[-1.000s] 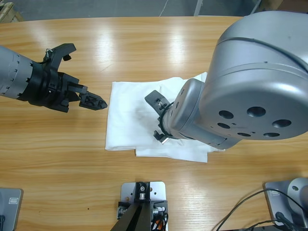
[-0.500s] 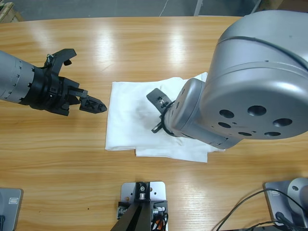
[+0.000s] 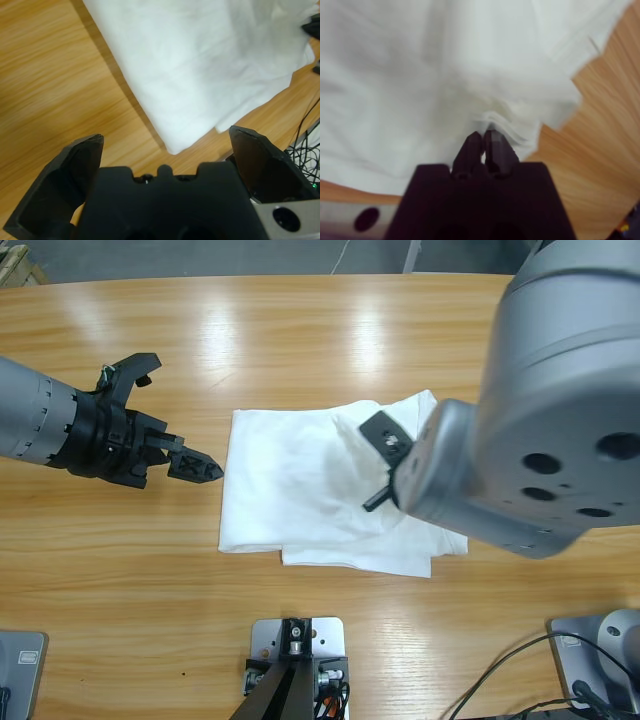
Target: Fold clothes
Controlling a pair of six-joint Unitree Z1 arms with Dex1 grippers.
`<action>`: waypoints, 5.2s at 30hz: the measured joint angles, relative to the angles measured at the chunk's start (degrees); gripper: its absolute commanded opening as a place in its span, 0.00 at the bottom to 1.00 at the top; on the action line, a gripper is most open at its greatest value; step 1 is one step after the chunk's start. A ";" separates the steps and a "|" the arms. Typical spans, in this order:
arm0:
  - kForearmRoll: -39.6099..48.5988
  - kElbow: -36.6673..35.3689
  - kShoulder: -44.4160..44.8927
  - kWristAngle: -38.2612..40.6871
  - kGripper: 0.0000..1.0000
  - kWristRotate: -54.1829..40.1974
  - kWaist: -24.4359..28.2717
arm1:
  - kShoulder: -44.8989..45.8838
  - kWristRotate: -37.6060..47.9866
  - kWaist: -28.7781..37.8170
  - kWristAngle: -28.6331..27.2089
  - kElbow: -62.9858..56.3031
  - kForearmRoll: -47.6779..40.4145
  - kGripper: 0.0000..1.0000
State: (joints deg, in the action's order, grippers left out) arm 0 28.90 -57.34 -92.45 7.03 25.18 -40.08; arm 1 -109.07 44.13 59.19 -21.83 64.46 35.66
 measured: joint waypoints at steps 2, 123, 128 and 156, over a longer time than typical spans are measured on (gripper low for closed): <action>-0.54 0.58 0.00 0.01 0.99 0.11 0.00 | 0.13 1.79 -0.06 -0.19 -0.04 2.64 0.00; -10.64 10.43 2.52 2.61 0.95 3.57 0.06 | -4.83 -27.11 -44.20 11.61 7.09 -4.13 1.00; -12.05 10.47 2.52 1.83 0.82 6.11 0.13 | 6.15 -26.85 -43.53 5.28 6.76 -2.57 1.00; -44.31 20.70 -15.18 24.01 0.97 20.57 13.46 | 43.07 -27.73 -43.49 26.19 -16.48 5.79 1.00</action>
State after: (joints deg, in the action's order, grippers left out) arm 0 -15.41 -36.64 -107.63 31.04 45.75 -26.62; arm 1 -66.00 16.41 15.70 4.37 47.98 41.44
